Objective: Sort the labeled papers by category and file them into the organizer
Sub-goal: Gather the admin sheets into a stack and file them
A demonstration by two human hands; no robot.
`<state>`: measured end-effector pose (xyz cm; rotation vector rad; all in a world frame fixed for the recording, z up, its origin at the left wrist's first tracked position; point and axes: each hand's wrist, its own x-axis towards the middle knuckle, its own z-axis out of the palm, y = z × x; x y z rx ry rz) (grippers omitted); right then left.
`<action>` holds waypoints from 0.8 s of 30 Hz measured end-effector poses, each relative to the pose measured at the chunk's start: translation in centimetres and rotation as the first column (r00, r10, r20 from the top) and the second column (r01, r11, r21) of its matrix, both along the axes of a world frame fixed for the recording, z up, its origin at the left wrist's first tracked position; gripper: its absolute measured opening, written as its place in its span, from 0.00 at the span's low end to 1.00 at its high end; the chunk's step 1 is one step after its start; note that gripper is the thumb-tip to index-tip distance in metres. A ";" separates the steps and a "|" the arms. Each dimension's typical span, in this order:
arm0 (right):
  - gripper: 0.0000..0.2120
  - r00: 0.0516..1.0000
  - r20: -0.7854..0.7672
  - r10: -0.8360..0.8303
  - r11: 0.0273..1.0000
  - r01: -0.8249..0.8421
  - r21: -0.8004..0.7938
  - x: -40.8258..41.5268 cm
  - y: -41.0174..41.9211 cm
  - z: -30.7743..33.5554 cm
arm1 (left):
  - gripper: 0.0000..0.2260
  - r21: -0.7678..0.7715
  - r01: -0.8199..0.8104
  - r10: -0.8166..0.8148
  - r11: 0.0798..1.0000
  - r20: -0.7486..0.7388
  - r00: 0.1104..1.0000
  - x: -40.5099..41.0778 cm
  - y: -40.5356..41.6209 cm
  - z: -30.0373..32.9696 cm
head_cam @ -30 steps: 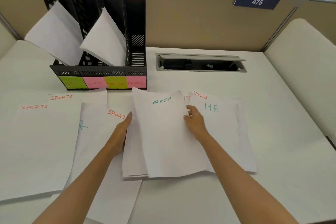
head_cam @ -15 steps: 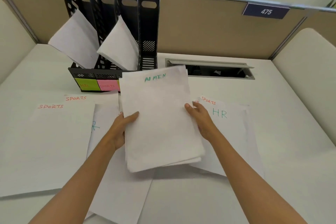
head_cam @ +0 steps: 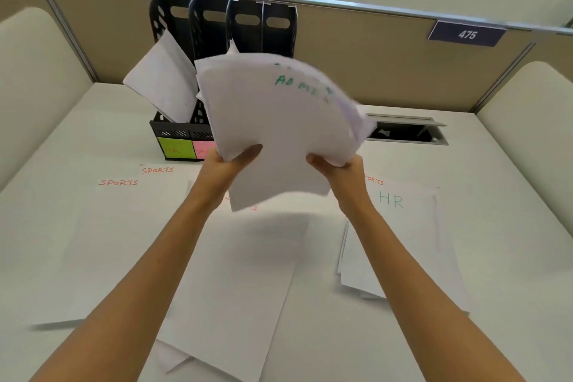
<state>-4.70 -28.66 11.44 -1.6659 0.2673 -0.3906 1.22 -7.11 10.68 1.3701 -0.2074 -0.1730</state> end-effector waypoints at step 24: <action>0.09 0.978 -0.198 0.073 0.997 -0.069 0.024 1.6 2.0 -2.9 | 0.12 0.204 0.097 -0.077 0.974 -0.105 0.991 1.7 2.2 -4.5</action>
